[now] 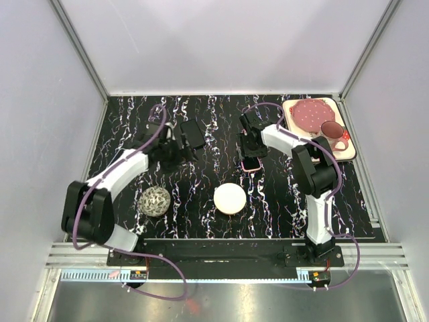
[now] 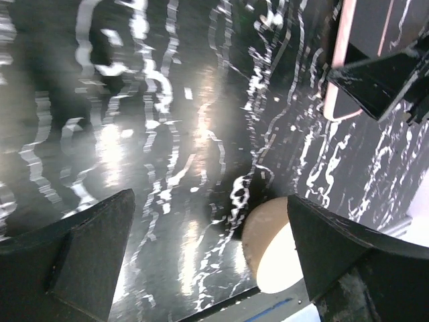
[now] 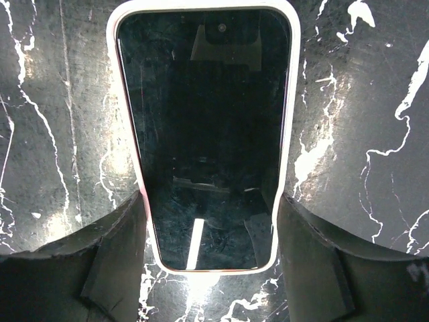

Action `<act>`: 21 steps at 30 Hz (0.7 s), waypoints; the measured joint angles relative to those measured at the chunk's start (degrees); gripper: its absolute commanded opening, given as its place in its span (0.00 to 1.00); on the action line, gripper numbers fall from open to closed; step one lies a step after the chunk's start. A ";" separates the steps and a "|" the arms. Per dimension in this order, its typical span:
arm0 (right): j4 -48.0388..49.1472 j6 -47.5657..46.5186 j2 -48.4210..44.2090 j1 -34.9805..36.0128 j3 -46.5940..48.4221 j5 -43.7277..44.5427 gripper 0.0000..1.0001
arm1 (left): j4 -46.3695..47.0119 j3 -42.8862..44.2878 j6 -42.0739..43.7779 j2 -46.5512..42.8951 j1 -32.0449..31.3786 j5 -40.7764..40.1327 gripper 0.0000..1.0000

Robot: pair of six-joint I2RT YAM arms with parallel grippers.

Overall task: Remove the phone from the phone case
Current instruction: Pick up the phone at the center of the board.

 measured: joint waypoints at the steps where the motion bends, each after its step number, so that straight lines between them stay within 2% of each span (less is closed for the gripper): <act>1: 0.68 0.35 -0.42 -0.02 -0.63 -0.07 0.36 | 1.33 0.22 -1.09 1.77 -1.90 0.52 0.99; 6: 2.25 2.91 -1.88 -0.37 -2.43 -4.20 0.35 | 6.21 4.31 -5.16 12.28 -7.30 3.72 0.99; 13: 4.35 7.32 -3.34 -0.44 -3.50 -13.68 0.35 | 13.73 10.78 -10.03 19.56 -7.45 7.39 0.99; 21: 9.86 10.84 -5.46 -0.44 -5.97 -23.19 0.33 | 24.20 11.04 -19.21 25.05 -7.39 10.29 0.99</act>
